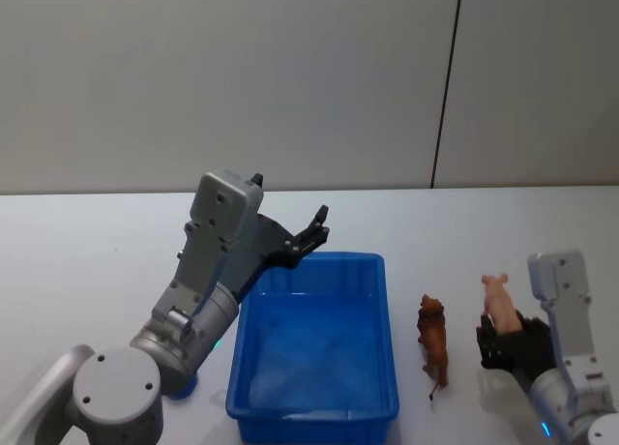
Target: Pick up the two dolls from the table and place them into the box.
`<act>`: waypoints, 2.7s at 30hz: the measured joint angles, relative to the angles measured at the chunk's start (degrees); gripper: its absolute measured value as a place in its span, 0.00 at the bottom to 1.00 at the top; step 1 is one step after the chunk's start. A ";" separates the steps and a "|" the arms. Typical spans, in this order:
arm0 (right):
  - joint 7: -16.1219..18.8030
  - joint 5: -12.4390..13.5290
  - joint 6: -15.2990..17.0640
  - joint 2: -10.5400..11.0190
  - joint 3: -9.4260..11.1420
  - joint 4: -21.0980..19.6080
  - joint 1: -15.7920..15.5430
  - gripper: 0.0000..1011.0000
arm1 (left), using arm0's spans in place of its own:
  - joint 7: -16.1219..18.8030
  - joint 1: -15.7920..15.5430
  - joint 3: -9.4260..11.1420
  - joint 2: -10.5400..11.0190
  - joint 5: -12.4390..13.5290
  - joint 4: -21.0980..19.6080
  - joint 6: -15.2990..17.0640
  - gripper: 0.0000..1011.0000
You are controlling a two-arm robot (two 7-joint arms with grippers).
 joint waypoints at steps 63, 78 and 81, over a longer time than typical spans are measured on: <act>44.91 -2.89 -15.44 -4.49 -4.20 16.79 14.49 0.82 | 0.00 0.00 0.00 0.00 0.00 0.00 0.00 0.99; 37.51 -4.00 -16.25 -3.63 -4.18 15.08 12.90 0.99 | 0.00 0.00 0.00 0.00 0.00 0.00 0.00 0.99; 35.60 -4.41 -16.38 -3.31 -4.18 14.10 12.17 0.99 | 0.00 0.00 0.00 0.00 0.00 0.00 0.00 0.99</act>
